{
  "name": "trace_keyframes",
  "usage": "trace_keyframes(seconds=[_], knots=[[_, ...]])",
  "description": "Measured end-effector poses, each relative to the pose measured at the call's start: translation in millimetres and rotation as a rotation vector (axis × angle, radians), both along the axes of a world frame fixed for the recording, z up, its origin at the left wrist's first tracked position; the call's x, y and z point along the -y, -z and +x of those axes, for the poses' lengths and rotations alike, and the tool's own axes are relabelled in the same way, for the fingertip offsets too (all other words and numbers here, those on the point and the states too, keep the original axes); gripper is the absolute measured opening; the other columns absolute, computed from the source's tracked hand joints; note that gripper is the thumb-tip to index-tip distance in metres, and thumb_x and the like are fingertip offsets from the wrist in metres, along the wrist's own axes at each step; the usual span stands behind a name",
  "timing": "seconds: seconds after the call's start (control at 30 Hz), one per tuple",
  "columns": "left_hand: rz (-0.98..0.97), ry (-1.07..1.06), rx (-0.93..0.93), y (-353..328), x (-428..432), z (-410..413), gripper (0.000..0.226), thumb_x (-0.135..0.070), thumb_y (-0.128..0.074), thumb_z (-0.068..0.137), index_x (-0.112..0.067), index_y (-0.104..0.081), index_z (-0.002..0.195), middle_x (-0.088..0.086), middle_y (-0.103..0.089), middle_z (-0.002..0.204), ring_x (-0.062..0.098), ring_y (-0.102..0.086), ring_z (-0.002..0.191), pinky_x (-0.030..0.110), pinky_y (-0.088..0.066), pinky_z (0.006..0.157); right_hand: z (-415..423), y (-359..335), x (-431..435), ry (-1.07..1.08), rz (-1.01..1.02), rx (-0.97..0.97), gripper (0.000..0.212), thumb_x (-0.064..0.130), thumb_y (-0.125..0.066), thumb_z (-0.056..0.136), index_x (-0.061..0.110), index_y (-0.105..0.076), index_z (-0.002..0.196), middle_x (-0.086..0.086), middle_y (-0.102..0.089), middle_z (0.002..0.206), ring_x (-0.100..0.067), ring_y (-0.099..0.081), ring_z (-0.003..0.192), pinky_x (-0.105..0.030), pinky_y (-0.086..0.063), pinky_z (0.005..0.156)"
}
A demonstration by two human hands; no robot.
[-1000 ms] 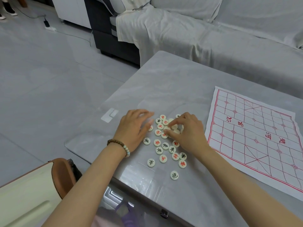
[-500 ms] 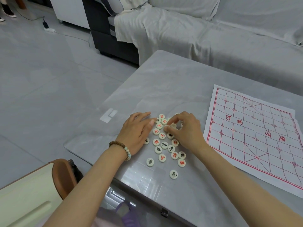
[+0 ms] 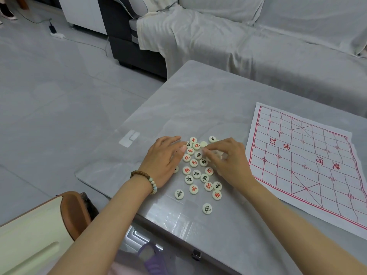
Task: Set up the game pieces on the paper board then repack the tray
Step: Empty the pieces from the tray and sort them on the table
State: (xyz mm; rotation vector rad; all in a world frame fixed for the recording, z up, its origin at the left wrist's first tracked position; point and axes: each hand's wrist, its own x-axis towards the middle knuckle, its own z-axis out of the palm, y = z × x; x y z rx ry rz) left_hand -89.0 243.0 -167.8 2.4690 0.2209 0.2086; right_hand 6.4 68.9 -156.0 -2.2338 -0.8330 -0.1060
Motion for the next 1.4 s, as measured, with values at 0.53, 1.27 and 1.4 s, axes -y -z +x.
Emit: trace_keyframes(seconds=[0.53,1.27,1.4], knots=[[0.047,0.049,-0.001,0,9,8,0.075,-0.061,0.001,0.081,-0.031,-0.039,0.138,-0.012,-0.035,0.145,0.006,-0.021,0.133,0.024,-0.015,0.109,38,-8,-24,0.139,-0.289,-0.138,0.019,0.048,-0.064,0.082,0.028,-0.064,0.082,0.006,-0.046,0.099,-0.013,-0.037,0.104,-0.026,-0.022,0.087],[0.072,0.086,0.010,-1,18,13,0.074,-0.060,0.000,0.082,-0.030,-0.041,0.136,-0.014,-0.036,0.145,0.006,-0.020,0.135,0.020,-0.010,0.108,27,-6,-11,0.152,-0.234,-0.132,0.022,0.045,-0.063,0.083,0.024,-0.068,0.083,0.003,-0.057,0.101,-0.016,-0.044,0.103,-0.027,-0.024,0.081],[0.078,0.107,0.056,-5,22,13,0.067,-0.056,-0.004,0.086,-0.032,-0.044,0.134,-0.015,-0.040,0.141,0.003,-0.022,0.131,0.017,-0.011,0.106,30,-5,-11,0.150,-0.224,-0.175,0.020,0.047,-0.066,0.080,0.027,-0.067,0.081,0.005,-0.053,0.096,-0.014,-0.043,0.101,-0.030,-0.031,0.085]])
